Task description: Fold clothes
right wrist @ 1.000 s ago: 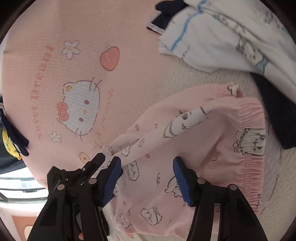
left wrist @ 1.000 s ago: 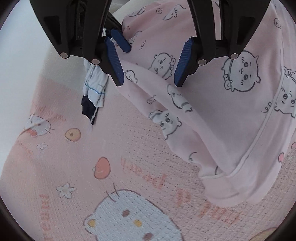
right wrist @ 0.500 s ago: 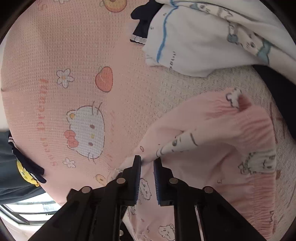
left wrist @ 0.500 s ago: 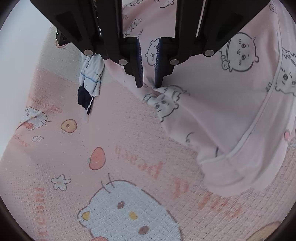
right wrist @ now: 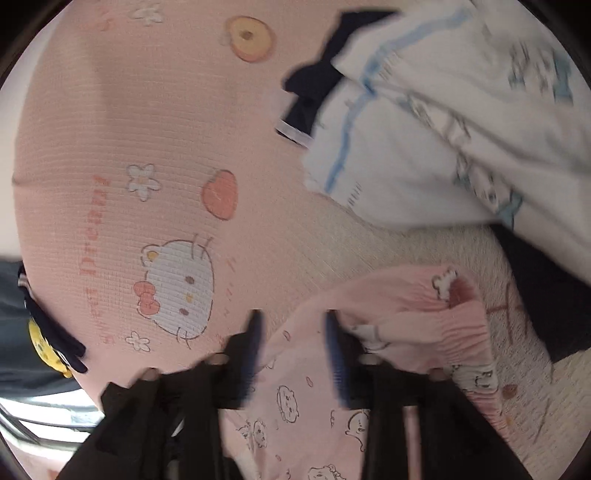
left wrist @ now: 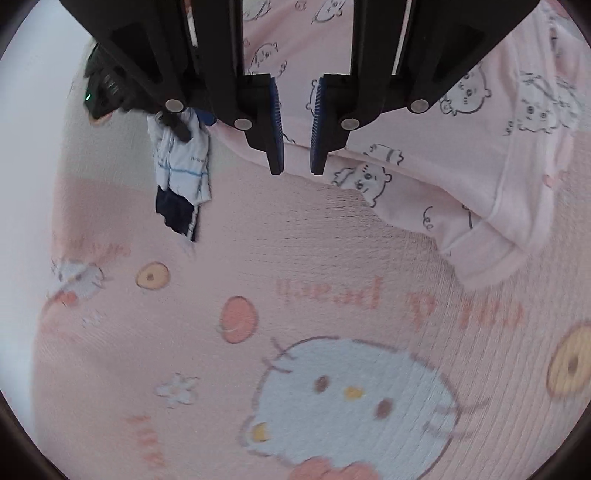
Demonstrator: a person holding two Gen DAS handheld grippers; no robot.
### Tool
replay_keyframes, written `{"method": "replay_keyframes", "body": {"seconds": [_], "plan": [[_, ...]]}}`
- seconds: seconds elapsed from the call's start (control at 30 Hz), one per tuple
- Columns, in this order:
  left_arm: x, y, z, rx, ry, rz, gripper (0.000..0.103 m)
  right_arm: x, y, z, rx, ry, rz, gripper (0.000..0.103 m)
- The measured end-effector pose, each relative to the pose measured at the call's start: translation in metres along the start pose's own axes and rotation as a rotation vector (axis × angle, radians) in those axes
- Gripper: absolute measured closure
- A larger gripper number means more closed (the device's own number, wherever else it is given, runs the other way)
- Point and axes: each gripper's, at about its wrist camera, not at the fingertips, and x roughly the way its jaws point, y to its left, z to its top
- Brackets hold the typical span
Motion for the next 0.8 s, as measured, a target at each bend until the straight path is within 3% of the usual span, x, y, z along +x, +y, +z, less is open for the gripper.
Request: {"method": "replay_keyframes", "body": {"seconds": [0.03, 0.1, 0.13, 0.3, 0.47, 0.6, 0.8], "plan": [[-0.008, -0.004, -0.002, 0.025, -0.009, -0.006, 0.078, -0.005, 0.007, -0.002, -0.038, -0.012, -0.004, 0.035], [-0.024, -0.007, -0.009, 0.047, -0.026, -0.031, 0.041, -0.014, 0.018, -0.006, -0.097, -0.022, -0.009, 0.035], [-0.029, -0.008, -0.012, 0.044, -0.037, -0.037, 0.038, -0.015, 0.022, -0.009, -0.110, -0.011, -0.003, 0.035], [-0.048, 0.001, -0.029, -0.007, -0.027, -0.045, 0.038, -0.024, 0.024, -0.031, -0.101, 0.007, 0.040, 0.032], [-0.064, 0.004, -0.056, 0.049, -0.044, 0.014, 0.038, -0.024, 0.006, -0.060, -0.050, -0.015, -0.004, 0.030], [-0.069, -0.002, -0.080, 0.124, -0.058, 0.062, 0.038, -0.016, -0.001, -0.082, -0.036, 0.125, -0.015, 0.030], [-0.065, -0.015, -0.111, 0.162, -0.027, 0.053, 0.038, -0.040, 0.026, -0.097, -0.292, 0.106, -0.134, 0.030]]}}
